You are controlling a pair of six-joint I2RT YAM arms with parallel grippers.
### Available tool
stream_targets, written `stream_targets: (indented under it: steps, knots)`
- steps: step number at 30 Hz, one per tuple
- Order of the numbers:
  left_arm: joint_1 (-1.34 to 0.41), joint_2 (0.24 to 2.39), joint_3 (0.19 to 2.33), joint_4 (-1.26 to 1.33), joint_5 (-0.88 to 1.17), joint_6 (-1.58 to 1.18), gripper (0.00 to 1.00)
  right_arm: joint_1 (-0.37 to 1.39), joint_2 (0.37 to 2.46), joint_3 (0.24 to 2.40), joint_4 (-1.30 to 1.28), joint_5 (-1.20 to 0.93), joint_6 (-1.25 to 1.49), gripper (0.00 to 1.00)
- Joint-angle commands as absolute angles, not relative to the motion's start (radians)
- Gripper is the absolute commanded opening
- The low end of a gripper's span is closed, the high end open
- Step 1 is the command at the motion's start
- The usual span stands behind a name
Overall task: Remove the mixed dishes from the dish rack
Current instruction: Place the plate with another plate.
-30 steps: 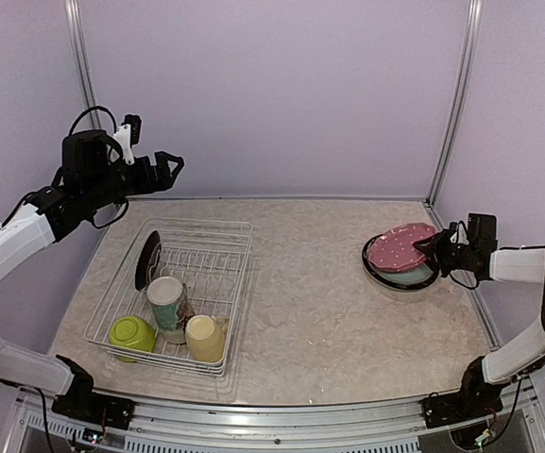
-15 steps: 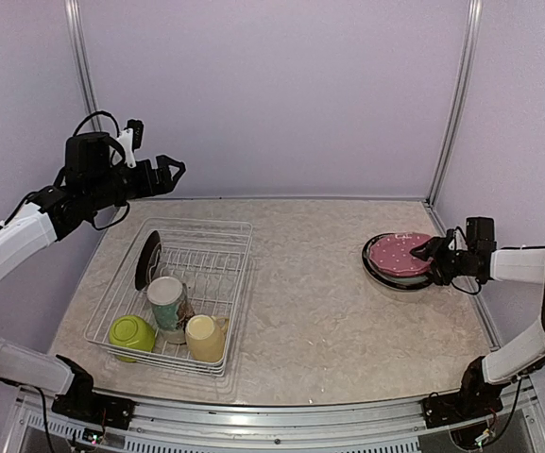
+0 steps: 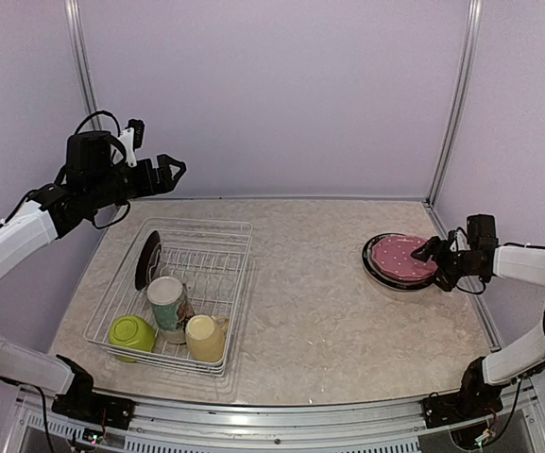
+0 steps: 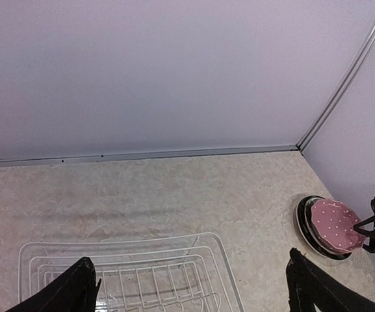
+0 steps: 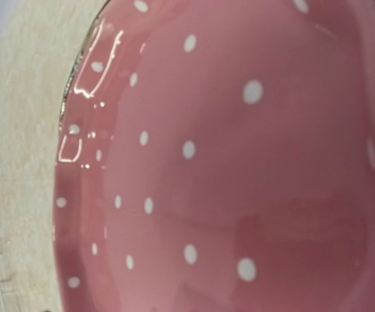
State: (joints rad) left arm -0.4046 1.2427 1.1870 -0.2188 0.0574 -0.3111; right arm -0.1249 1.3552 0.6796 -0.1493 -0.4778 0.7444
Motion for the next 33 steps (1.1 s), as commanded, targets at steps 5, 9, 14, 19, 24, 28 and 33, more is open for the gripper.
stream_targets:
  steps: [5, 9, 14, 19, 24, 28, 33]
  knots:
    - [-0.394, 1.239, 1.226, -0.25, 0.081, -0.331, 0.98, -0.09, 1.357, 0.756, -0.196, -0.414, 0.691, 0.9]
    - [-0.392, 1.237, 1.233, -0.251, 0.099, -0.356, 0.99, -0.049, 1.385, 0.797, -0.23, -0.358, 0.664, 0.93]
    - [-0.385, 1.233, 1.234, -0.249, 0.117, -0.369, 0.99, -0.034, 1.397, 0.841, -0.272, -0.303, 0.631, 0.96]
    - [-0.362, 1.234, 1.239, -0.256, 0.135, -0.39, 0.99, -0.026, 1.417, 0.882, -0.331, -0.254, 0.595, 0.98]
    - [-0.341, 1.233, 1.244, -0.257, 0.176, -0.431, 0.99, -0.004, 1.418, 0.897, -0.383, -0.199, 0.573, 0.99]
    - [-0.327, 1.239, 1.243, -0.255, 0.186, -0.456, 0.99, -0.003, 1.402, 0.892, -0.405, -0.173, 0.564, 1.0]
    - [-0.318, 1.249, 1.247, -0.25, 0.216, -0.468, 0.99, -0.003, 1.382, 0.883, -0.424, -0.157, 0.555, 1.0]
